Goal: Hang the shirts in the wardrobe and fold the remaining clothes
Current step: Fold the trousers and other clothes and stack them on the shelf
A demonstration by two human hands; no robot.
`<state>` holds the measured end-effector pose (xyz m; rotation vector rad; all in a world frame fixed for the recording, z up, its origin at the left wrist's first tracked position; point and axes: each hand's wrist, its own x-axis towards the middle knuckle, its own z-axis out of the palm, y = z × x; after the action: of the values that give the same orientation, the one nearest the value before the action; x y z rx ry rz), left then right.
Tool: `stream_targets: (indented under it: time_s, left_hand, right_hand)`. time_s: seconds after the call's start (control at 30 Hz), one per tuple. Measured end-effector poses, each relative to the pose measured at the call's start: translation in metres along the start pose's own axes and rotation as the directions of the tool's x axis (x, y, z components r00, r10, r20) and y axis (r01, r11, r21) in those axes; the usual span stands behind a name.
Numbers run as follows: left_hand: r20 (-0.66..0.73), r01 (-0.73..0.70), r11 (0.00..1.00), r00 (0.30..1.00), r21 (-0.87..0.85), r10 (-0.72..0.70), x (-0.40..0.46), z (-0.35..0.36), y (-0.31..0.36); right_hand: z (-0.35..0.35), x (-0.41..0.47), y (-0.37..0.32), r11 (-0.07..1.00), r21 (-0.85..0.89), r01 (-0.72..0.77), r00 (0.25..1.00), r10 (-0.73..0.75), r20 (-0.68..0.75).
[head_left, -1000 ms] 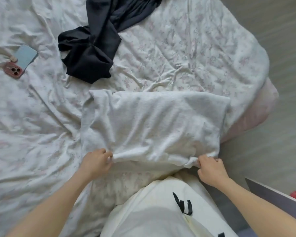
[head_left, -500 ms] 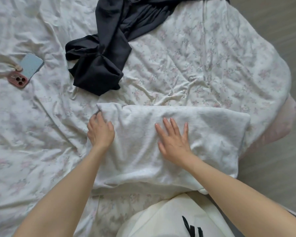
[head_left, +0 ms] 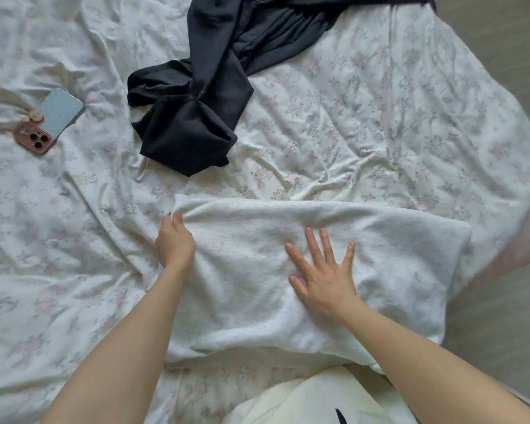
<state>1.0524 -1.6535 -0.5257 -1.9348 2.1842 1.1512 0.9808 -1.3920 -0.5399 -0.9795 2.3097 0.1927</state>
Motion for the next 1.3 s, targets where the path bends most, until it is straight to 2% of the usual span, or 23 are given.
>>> stream_targets:
  time_s: [0.07, 0.17, 0.2, 0.27, 0.33, 0.37, 0.4, 0.43, 0.53, 0.63, 0.7, 0.77, 0.83, 0.9, 0.93, 0.97, 1.0, 1.03, 1.07, 1.17, 1.23, 1.3]
  left_hand:
    - [-0.04, -0.003, 0.995, 0.999, 0.097, 0.007, -0.005, 0.005, 0.004]
    - [-0.076, -0.195, 0.916, 0.969, 0.352, 0.235, -0.023, 0.015, 0.008]
    - [-0.038, -0.294, 0.866, 0.941, 0.404, 0.337, -0.036, 0.02, 0.005]
    - [0.141, -0.559, 0.71, 0.817, 0.428, 0.559, -0.071, 0.032, -0.004]
    - [0.404, -0.754, 0.52, 0.655, 0.402, 0.638, -0.108, 0.047, -0.024]
    - [0.53, -0.794, 0.45, 0.608, 0.408, 0.591, -0.124, 0.053, -0.035]
    - [0.612, -0.796, 0.414, 0.605, 0.442, 0.509, -0.133, 0.057, -0.048]
    - [0.652, -0.771, 0.401, 0.634, 0.494, 0.416, -0.138, 0.059, -0.06]
    - [0.649, -0.703, 0.396, 0.705, 0.591, 0.284, -0.133, 0.054, -0.075]
    - [0.649, -0.668, 0.432, 0.729, 0.606, 0.216, -0.138, 0.053, -0.061]
    - [0.628, -0.641, 0.484, 0.748, 0.596, 0.217, -0.149, 0.058, -0.052]
    - [0.651, -0.694, 0.495, 0.7, 0.523, 0.294, -0.167, 0.068, -0.044]
    - [0.716, -0.795, 0.429, 0.588, 0.428, 0.376, -0.187, 0.08, -0.038]
    - [0.774, -0.847, 0.36, 0.514, 0.391, 0.37, -0.207, 0.095, -0.036]
    - [0.787, -0.85, 0.337, 0.511, 0.404, 0.346, -0.215, 0.099, -0.037]
    - [0.79, -0.846, 0.324, 0.52, 0.424, 0.325, -0.221, 0.102, -0.039]
    - [0.787, -0.838, 0.324, 0.533, 0.439, 0.311, -0.227, 0.107, -0.04]
    - [0.783, -0.828, 0.34, 0.545, 0.446, 0.3, -0.231, 0.108, -0.042]
    - [0.782, -0.822, 0.35, 0.551, 0.449, 0.29, -0.235, 0.11, -0.043]
    - [0.784, -0.795, 0.393, 0.573, 0.462, 0.239, -0.234, 0.107, -0.045]
    - [0.765, -0.756, 0.46, 0.605, 0.465, 0.221, -0.236, 0.107, -0.044]
    - [0.75, -0.73, 0.492, 0.628, 0.474, 0.209, -0.233, 0.107, -0.043]
  right_hand:
    - [0.003, -0.005, 0.001, 1.0, -0.02, -0.024, 1.0, 0.024, -0.013]
    - [0.011, -0.024, 0.005, 0.999, -0.046, -0.003, 1.0, 0.001, -0.025]
    - [0.014, -0.036, 0.008, 0.999, -0.052, 0.016, 0.999, -0.018, -0.035]
    - [0.019, -0.06, 0.014, 0.998, -0.049, 0.039, 0.997, -0.042, -0.063]
    - [0.026, -0.08, 0.021, 0.998, -0.055, 0.038, 0.998, -0.041, -0.056]
    - [0.034, -0.092, 0.029, 0.999, -0.043, 0.011, 1.0, -0.012, -0.018]
    - [0.045, -0.1, 0.038, 0.999, -0.029, -0.029, 1.0, 0.029, 0.006]
    - [0.058, -0.111, 0.049, 0.997, -0.012, -0.081, 0.995, 0.082, 0.064]
    - [0.08, -0.148, 0.079, 0.978, 0.043, -0.203, 0.957, 0.189, 0.219]
    - [0.083, -0.173, 0.102, 0.946, 0.191, -0.262, 0.952, 0.22, 0.215]
    - [0.082, -0.177, 0.105, 0.909, 0.319, -0.269, 0.962, 0.238, 0.133]
    - [0.082, -0.176, 0.105, 0.814, 0.479, -0.328, 0.928, 0.373, 0.002]
    - [0.084, -0.171, 0.105, 0.583, 0.678, -0.447, 0.786, 0.618, -0.013]
    - [0.089, -0.167, 0.112, 0.22, 0.812, -0.541, 0.62, 0.757, 0.208]
    - [0.092, -0.166, 0.114, 0.037, 0.824, -0.565, 0.575, 0.734, 0.361]
    - [0.096, -0.166, 0.117, -0.105, 0.816, -0.569, 0.566, 0.671, 0.48]
    - [0.1, -0.167, 0.122, -0.187, 0.809, -0.557, 0.581, 0.609, 0.541]
    - [0.103, -0.167, 0.125, -0.198, 0.811, -0.55, 0.604, 0.577, 0.55]
    - [0.104, -0.168, 0.131, -0.166, 0.826, -0.539, 0.616, 0.592, 0.52]
    - [0.102, -0.173, 0.144, -0.05, 0.919, -0.39, 0.649, 0.693, 0.313]
    - [0.107, -0.189, 0.155, -0.05, 0.962, -0.269, 0.634, 0.742, 0.216]
    - [0.119, -0.2, 0.158, -0.093, 0.962, -0.256, 0.598, 0.766, 0.234]
